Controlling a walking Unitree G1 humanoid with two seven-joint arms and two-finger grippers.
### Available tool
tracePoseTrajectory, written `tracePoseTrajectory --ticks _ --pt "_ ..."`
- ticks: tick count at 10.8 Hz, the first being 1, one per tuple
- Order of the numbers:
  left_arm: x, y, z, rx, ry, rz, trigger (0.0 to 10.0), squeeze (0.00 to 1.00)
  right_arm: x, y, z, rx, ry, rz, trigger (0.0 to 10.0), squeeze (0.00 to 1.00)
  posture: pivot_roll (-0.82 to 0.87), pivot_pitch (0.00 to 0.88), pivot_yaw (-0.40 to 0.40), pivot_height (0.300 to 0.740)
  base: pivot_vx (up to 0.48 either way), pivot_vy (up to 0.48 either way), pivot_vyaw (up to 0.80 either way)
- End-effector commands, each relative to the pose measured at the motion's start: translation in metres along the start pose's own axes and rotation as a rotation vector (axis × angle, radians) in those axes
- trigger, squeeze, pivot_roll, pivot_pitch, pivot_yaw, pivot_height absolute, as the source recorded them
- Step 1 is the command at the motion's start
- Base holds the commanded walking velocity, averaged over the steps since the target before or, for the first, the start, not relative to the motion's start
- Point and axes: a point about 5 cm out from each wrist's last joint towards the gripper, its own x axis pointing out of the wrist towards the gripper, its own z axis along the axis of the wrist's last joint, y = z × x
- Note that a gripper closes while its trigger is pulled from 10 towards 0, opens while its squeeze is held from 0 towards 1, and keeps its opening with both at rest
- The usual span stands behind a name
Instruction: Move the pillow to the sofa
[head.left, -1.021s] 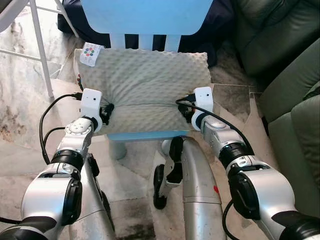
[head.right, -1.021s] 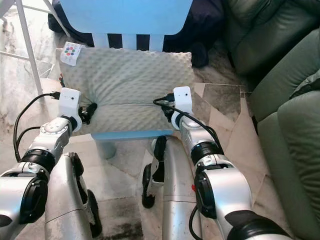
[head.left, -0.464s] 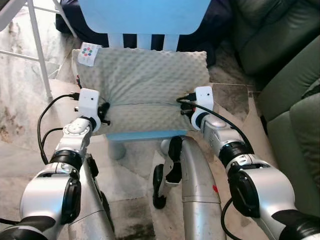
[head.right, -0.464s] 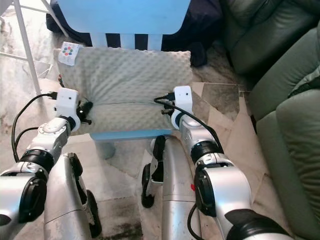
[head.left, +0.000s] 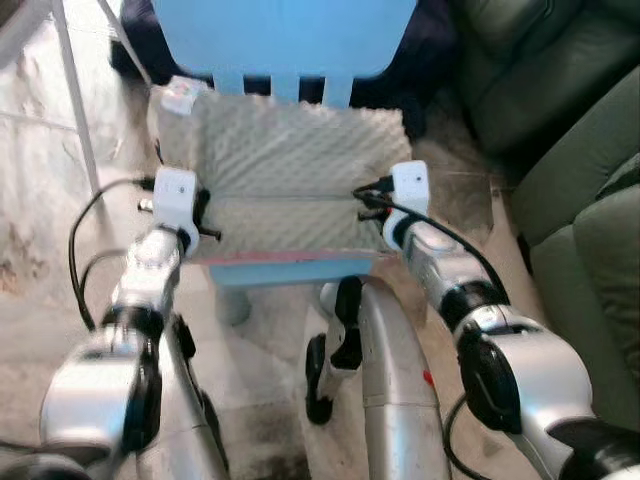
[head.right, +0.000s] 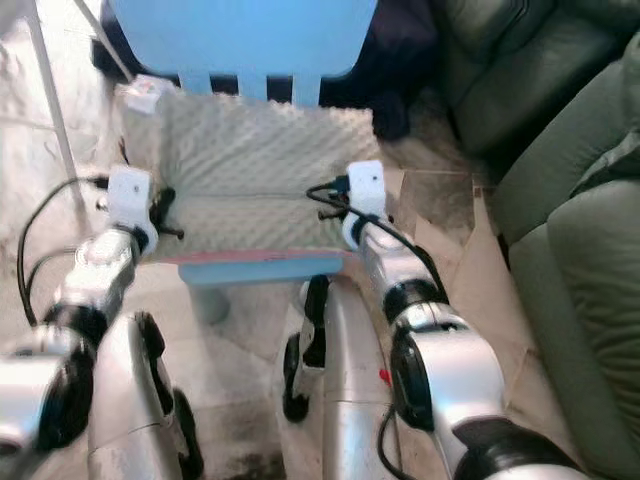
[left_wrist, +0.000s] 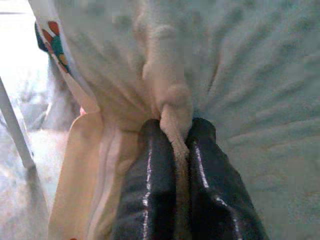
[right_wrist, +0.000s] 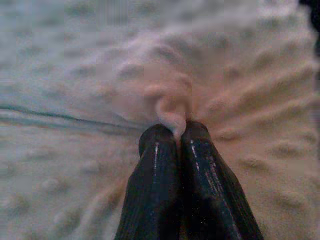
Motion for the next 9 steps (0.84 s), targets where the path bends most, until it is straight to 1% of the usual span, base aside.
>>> tracePoseTrajectory --ticks 1,2,3,4,5,6,7,8,9 --pt "-0.011 0.008 -0.005 0.006 -0.050 0.037 0.0 0.00 -0.012 -0.023 -0.006 -0.044 -0.057 -0.047 0.0 0.00 0.01 0.070 -0.091 0.473 0.000 0.000 0.00" --pt "-0.015 0.009 -0.003 0.017 -0.091 0.052 0.0 0.00 -0.018 -0.028 -0.009 -0.062 -0.090 -0.057 0.0 0.00 0.01 0.042 -0.086 0.473 0.000 0.000 0.00" --pt "-0.025 0.010 0.001 -0.011 -0.154 0.087 0.0 0.00 -0.030 -0.037 -0.014 -0.074 -0.163 -0.088 0.0 0.00 0.01 0.010 -0.079 0.473 0.000 0.000 0.00" --pt "-0.036 0.010 0.001 -0.010 -0.195 0.096 0.0 0.00 -0.043 -0.040 -0.020 -0.093 -0.204 -0.114 0.0 0.00 0.00 0.000 -0.073 0.473 0.000 0.000 0.00" --pt "-0.048 0.005 -0.001 -0.025 -0.204 0.077 0.0 0.00 -0.059 -0.042 -0.025 -0.114 -0.247 -0.139 0.0 0.00 0.01 0.000 -0.070 0.473 0.000 0.000 0.00" --pt "-0.060 0.000 -0.005 -0.018 -0.219 0.051 0.0 0.00 -0.080 -0.043 -0.030 -0.175 -0.278 -0.166 0.0 0.00 0.00 0.000 -0.061 0.473 0.000 0.000 0.00" --pt "-0.075 -0.007 -0.019 -0.015 -0.191 0.024 3.3 0.00 -0.105 -0.041 -0.045 -0.131 -0.283 -0.214 0.0 0.00 0.00 0.000 -0.055 0.473 0.000 0.000 0.00" --pt "-0.082 -0.014 -0.022 -0.040 -0.174 0.003 10.0 0.00 -0.117 -0.033 -0.053 -0.133 -0.283 -0.226 0.0 0.00 -0.01 0.000 -0.052 0.473 0.000 0.000 0.00" --pt "-0.091 -0.022 -0.021 -0.024 -0.163 -0.050 10.0 0.00 -0.127 -0.021 -0.060 -0.110 -0.258 -0.227 0.0 0.00 -0.01 0.000 -0.052 0.473 0.000 0.000 0.00"
